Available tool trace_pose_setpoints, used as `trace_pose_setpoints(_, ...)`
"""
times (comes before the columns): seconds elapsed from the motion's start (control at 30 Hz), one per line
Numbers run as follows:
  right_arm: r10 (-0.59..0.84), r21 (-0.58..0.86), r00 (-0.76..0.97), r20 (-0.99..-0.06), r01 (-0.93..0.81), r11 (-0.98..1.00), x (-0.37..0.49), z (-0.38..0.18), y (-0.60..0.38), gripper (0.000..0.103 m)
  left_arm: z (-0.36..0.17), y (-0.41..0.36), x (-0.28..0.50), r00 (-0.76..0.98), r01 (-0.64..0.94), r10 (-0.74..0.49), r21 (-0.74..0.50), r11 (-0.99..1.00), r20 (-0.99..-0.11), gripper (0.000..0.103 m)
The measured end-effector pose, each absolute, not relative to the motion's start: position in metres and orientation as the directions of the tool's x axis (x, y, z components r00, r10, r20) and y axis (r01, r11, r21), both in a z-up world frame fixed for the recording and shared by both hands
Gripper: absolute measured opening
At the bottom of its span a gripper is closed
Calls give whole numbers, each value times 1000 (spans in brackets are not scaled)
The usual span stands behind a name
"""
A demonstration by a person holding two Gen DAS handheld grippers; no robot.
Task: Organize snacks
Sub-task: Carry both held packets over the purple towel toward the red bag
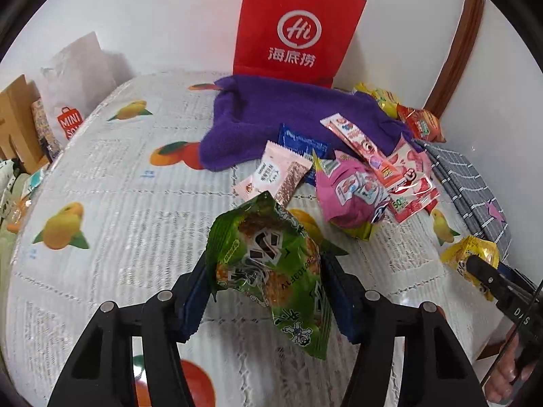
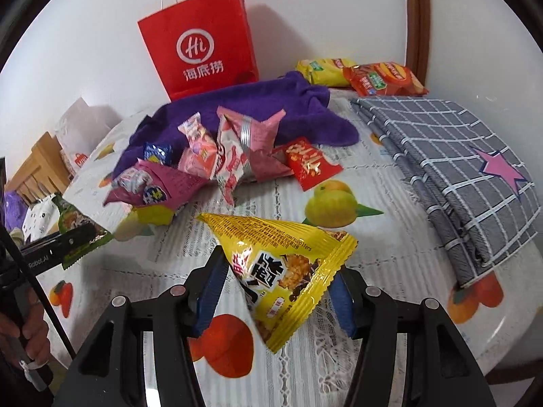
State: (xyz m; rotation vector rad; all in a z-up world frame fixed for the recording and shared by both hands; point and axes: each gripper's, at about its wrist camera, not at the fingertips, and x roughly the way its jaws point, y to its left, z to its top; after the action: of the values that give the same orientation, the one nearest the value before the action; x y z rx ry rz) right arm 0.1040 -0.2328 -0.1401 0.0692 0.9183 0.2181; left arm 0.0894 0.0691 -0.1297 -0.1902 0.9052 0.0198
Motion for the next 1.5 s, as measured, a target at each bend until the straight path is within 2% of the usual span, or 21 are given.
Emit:
trace_pose_setpoints(0.33,232,169,638,-734,-160,973,102,-86,-234,56,-88,79,83,660,-109,-45,-154,982,-750,60)
trace_pose_setpoints(0.8,250,160,672,-697,-195,968,125,-44,-228,56,-46,77,108,694,-100,-25,-130,986,-720,60)
trace_pose_setpoints(1.5,249,150,681,-689,-202,968,243,-17,-208,56,-28,75,210,696,-66,-19,-91,994,-718,60)
